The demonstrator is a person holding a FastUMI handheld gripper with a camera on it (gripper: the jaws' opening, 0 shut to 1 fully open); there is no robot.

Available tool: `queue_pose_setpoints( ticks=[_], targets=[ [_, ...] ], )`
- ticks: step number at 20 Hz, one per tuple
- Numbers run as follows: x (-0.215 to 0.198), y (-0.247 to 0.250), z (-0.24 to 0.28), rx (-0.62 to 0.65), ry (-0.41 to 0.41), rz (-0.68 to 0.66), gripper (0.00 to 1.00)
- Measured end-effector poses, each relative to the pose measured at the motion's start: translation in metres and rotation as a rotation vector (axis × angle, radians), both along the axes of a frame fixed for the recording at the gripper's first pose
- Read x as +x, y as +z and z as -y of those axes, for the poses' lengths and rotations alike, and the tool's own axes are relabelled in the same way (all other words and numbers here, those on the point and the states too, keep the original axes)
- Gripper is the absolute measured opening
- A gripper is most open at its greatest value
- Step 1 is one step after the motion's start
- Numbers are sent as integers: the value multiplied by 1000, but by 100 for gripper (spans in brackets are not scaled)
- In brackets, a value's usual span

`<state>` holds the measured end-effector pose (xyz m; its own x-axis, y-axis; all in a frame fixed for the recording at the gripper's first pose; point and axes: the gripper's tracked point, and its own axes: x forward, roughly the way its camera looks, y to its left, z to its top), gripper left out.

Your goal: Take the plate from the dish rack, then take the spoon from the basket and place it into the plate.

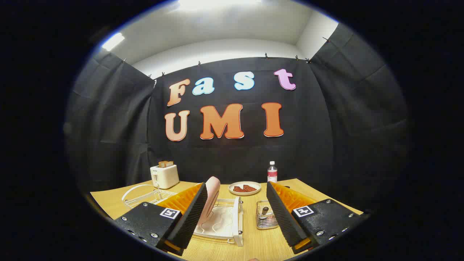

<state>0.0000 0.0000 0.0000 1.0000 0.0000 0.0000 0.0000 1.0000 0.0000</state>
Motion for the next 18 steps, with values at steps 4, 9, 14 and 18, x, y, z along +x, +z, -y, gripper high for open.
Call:
queue_pose_setpoints(
  ticks=[4, 9, 14, 18],
  targets=[
    [-1, 4, 2, -1, -5, 9, 97],
    [-4, 5, -4, 14, 6, 12, 97],
    [-4, 8, -10, -10, 10, 18, 97],
    [-3, 11, -14, 3, 21, 20, 97]
  ],
)
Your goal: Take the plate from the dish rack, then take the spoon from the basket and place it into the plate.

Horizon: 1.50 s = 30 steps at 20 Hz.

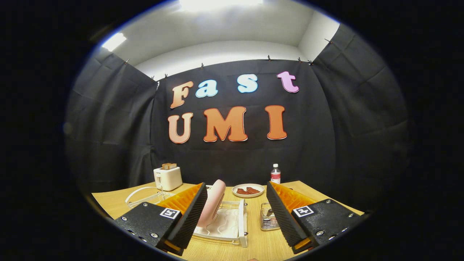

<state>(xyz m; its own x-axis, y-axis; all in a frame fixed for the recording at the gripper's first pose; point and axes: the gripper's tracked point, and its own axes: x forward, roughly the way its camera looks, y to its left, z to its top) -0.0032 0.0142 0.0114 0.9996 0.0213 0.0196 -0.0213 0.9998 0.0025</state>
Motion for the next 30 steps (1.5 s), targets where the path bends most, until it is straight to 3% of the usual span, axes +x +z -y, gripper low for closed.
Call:
queue_pose_setpoints(
  ticks=[6, 11, 16, 22, 25, 30],
  targets=[
    [9, -5, 4, 4, -7, -56, 97],
    [31, 15, -8, 39, 63, -148, 97],
    [56, 8, -32, 80, 206, -406, 97],
    [84, -25, -60, 14, 267, -632, 96],
    [92, -55, -66, -28, 262, -762, 94],
    [115, -80, -68, 25, 221, -881, 88]
  ],
)
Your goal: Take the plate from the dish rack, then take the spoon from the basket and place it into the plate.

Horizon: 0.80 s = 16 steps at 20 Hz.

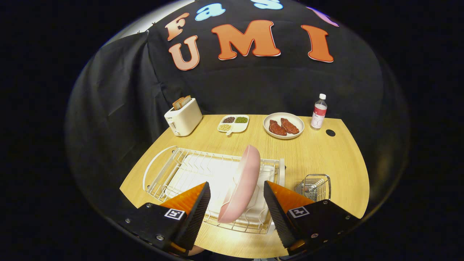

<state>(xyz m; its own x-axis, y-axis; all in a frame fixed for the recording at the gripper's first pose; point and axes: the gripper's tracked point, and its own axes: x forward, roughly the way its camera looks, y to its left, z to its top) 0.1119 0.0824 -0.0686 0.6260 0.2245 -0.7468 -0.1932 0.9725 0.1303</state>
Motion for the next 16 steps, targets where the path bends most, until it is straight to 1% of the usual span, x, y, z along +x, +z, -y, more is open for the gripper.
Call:
queue_pose_setpoints(
  ticks=[2, 5, 6, 9, 11, 12, 13, 14, 15, 16],
  targets=[
    [10, -9, -1, -8, -13, -38, 86],
    [17, -27, -10, -31, -18, -106, 80],
    [18, -34, -11, -51, -17, -122, 79],
    [22, -53, -9, -142, -19, -148, 71],
    [24, -62, -9, -167, -38, -169, 63],
    [24, -65, -11, -153, -59, -188, 59],
    [26, -63, -12, -133, -88, -188, 52],
    [29, -60, -12, -125, -107, -177, 50],
    [32, -56, -8, -133, -124, -159, 47],
    [37, -50, -2, -156, -142, -127, 46]
  ],
)
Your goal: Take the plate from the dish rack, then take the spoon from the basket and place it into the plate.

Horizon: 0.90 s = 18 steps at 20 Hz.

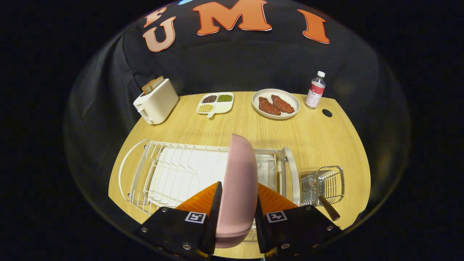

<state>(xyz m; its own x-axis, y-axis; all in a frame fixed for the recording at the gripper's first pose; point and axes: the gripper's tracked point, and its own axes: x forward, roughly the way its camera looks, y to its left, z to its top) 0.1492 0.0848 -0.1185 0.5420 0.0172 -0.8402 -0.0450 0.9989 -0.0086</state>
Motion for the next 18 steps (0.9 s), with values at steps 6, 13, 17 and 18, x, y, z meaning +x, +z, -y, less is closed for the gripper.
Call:
queue_pose_setpoints(
  ticks=[6, 13, 17, 18],
  targets=[
    [15, 36, 25, -101, 12, 126, 33],
    [-22, 55, 25, 66, 23, 141, 27],
    [-54, 69, 27, 162, 34, 166, 26],
    [-62, 69, 29, 180, 36, 168, 26]
  ],
)
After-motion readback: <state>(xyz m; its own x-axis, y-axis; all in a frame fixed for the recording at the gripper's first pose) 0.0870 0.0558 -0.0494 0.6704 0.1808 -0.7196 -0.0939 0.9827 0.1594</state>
